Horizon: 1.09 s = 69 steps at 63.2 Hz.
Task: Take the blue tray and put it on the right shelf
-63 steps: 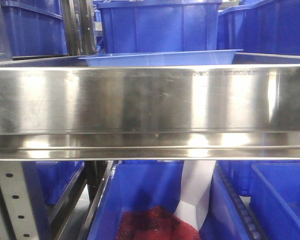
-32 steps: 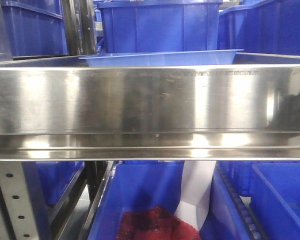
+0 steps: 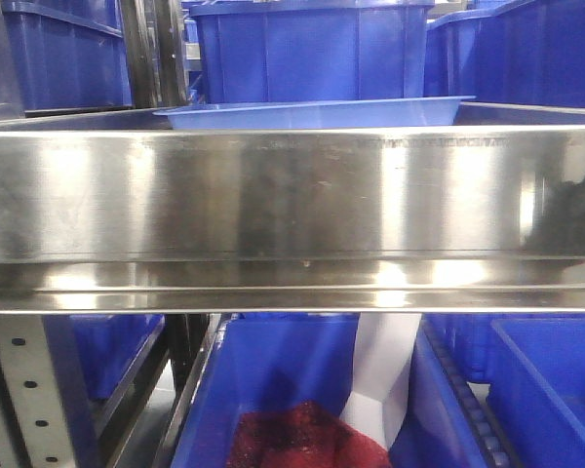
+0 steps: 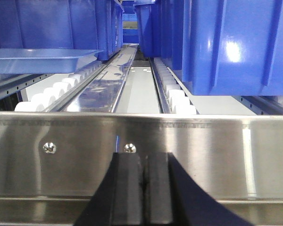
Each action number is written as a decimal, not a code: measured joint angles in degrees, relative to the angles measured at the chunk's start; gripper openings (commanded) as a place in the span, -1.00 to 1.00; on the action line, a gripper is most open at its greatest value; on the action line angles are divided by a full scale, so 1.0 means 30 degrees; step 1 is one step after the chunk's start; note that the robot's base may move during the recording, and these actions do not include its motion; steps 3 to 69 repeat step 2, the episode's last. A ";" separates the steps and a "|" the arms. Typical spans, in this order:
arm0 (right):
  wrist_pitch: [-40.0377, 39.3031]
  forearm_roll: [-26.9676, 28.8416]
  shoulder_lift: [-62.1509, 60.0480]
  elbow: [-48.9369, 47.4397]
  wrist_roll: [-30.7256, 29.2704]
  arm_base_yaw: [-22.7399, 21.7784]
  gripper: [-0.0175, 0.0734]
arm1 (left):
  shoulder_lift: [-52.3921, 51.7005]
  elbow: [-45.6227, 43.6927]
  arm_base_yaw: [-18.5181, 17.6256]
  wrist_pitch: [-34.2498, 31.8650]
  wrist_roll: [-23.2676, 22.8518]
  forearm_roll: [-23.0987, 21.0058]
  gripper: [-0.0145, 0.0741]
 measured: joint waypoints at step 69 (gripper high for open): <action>0.0000 0.0000 0.0000 0.0000 0.0000 0.0000 -0.50 | 0.0000 0.0000 0.0000 0.0000 0.0000 0.0000 -0.78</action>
